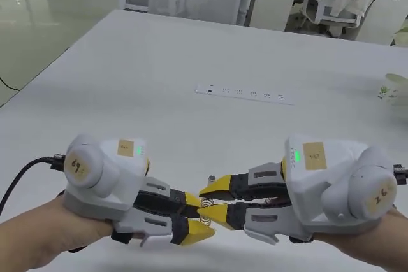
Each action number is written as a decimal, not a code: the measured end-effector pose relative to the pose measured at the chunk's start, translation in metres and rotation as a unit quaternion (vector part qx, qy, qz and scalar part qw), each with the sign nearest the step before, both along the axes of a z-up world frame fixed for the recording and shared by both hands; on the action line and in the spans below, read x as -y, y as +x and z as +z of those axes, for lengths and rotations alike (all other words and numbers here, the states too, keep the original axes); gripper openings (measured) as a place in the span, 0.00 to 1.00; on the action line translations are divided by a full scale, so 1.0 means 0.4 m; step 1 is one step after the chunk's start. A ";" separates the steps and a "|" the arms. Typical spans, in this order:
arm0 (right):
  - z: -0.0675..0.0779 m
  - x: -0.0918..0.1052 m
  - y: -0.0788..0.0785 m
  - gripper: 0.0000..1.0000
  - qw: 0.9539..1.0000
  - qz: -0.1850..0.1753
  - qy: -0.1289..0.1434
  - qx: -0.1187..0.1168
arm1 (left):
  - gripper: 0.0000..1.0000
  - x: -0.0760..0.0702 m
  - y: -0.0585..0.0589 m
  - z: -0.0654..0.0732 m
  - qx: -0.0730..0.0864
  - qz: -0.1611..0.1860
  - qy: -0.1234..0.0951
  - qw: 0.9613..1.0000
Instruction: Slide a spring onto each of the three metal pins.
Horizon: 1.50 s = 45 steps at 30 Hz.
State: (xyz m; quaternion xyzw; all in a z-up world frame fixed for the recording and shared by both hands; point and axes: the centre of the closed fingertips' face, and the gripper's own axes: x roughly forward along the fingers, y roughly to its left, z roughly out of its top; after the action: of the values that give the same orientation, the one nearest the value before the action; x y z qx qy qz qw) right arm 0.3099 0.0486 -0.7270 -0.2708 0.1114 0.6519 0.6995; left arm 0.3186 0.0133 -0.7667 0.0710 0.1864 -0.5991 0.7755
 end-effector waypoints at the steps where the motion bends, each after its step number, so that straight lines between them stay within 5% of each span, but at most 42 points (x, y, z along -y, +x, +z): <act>1: 0.000 0.001 0.003 0.06 1.000 -0.003 0.001 -0.001 | 0.08 -0.003 0.001 0.000 0.000 0.002 0.000 1.000; 24: -0.047 0.029 0.024 0.06 0.999 -0.035 0.012 -0.033 | 0.13 -0.079 0.002 0.031 -0.008 0.047 -0.023 0.999; 45: -0.060 0.048 0.043 0.07 0.998 -0.058 0.021 -0.032 | 0.27 -0.197 0.019 0.041 -0.013 0.120 -0.034 0.992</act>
State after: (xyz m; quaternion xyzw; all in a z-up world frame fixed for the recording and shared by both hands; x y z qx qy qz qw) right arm 0.3271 0.0293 -0.7508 -0.2276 0.1354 0.6208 0.7379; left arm 0.3261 0.0920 -0.7505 0.0140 0.1829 -0.5084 0.8413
